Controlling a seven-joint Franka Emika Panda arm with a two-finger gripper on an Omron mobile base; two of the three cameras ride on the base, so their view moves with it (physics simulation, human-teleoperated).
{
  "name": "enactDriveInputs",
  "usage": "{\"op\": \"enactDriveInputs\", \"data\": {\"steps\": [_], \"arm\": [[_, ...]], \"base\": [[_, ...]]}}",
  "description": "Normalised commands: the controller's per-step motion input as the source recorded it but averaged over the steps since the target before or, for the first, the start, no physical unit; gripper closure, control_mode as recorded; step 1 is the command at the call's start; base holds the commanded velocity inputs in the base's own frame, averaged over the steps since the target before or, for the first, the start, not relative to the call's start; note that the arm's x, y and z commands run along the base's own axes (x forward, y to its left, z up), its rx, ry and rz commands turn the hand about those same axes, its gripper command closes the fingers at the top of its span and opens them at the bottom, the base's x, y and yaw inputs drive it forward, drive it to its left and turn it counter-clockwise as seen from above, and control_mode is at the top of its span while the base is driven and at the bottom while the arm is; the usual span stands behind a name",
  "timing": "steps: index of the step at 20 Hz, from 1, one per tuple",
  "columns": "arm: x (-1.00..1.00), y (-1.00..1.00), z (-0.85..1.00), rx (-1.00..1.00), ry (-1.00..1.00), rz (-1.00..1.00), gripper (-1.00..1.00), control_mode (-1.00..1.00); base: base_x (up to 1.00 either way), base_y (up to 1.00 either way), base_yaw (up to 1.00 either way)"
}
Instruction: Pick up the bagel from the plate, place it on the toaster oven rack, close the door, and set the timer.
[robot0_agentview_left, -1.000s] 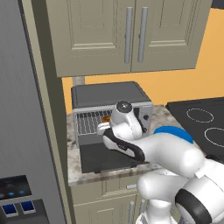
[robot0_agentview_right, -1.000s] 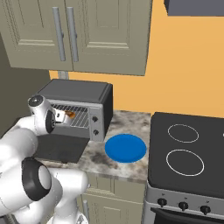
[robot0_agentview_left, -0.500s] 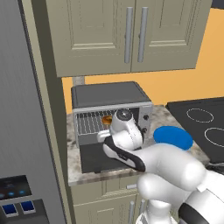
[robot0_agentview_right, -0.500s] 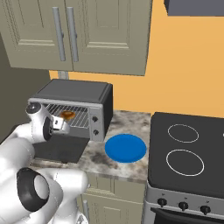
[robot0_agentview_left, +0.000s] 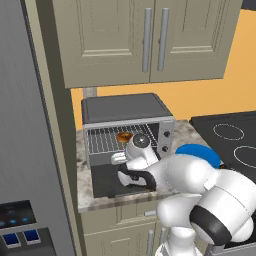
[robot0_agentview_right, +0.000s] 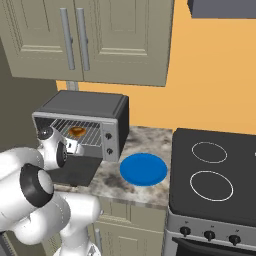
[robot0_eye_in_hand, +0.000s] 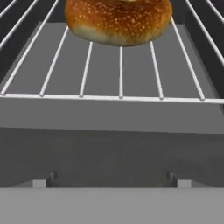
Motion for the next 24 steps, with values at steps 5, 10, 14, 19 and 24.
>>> {"op": "enactDriveInputs", "data": {"steps": [5,10,14,19,24], "arm": [[0.5,0.0,-0.15,0.0,0.0,-0.01,-1.0,-1.0],[0.48,0.0,0.0,0.0,0.0,-0.02,-1.0,-1.0],[0.49,0.0,-0.03,0.0,0.0,-0.03,-1.0,-1.0],[0.45,0.0,0.0,0.0,0.0,-0.04,-1.0,-1.0],[-0.09,0.0,0.07,0.0,0.0,-0.04,-1.0,-1.0]], "base": [[0.0,0.0,0.0],[0.0,0.0,0.0],[0.0,0.0,0.0],[0.0,0.0,0.0],[0.0,0.0,0.0]]}}
